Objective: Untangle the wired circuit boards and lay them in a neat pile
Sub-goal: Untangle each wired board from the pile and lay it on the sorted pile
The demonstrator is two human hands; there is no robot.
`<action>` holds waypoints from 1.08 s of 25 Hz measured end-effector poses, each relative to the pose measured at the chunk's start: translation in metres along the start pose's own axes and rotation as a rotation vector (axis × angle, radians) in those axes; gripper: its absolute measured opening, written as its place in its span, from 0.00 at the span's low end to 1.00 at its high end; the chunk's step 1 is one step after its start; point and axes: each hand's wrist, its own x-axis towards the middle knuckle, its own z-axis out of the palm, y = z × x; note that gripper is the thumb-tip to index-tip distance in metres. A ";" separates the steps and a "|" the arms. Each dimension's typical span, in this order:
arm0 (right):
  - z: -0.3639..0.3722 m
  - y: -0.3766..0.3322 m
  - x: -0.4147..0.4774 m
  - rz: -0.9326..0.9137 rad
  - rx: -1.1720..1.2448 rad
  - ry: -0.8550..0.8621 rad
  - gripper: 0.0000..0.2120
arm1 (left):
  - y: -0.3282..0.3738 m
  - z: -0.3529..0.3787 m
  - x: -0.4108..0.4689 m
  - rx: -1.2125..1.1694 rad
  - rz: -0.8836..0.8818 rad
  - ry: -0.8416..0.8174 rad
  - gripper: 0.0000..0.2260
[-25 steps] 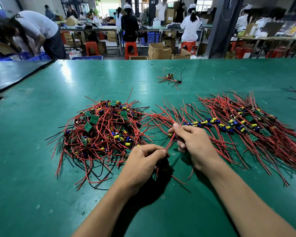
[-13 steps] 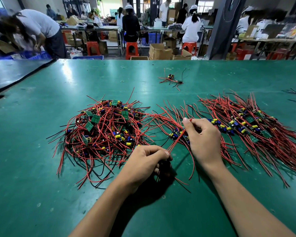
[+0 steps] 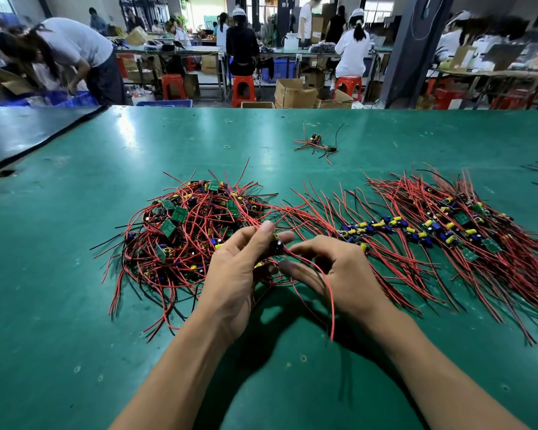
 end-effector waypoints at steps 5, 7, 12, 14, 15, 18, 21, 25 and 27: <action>0.013 -0.014 -0.002 0.037 0.221 0.071 0.11 | -0.006 -0.004 0.003 0.060 0.027 0.043 0.09; 0.010 -0.018 0.002 0.183 0.478 0.056 0.13 | -0.007 -0.006 0.003 0.055 0.033 -0.014 0.13; -0.015 -0.018 0.008 0.554 1.050 -0.144 0.14 | -0.015 -0.005 0.005 0.077 -0.135 -0.176 0.15; -0.019 -0.017 0.005 0.631 0.987 -0.269 0.15 | -0.014 0.000 0.003 0.096 -0.260 -0.207 0.10; -0.020 -0.016 0.004 0.648 0.943 -0.316 0.14 | -0.012 0.002 0.002 0.098 -0.322 -0.229 0.12; -0.018 -0.014 0.004 0.612 0.876 -0.374 0.12 | -0.012 0.001 -0.001 0.111 -0.337 -0.288 0.17; -0.015 -0.012 0.008 0.581 0.829 -0.245 0.13 | -0.016 0.000 -0.005 0.051 -0.273 -0.283 0.07; -0.013 -0.007 0.008 0.527 0.768 -0.179 0.09 | -0.021 -0.001 -0.002 0.050 -0.266 -0.207 0.06; -0.014 -0.004 0.007 0.513 0.717 -0.187 0.10 | -0.022 -0.001 -0.002 0.092 -0.259 -0.187 0.03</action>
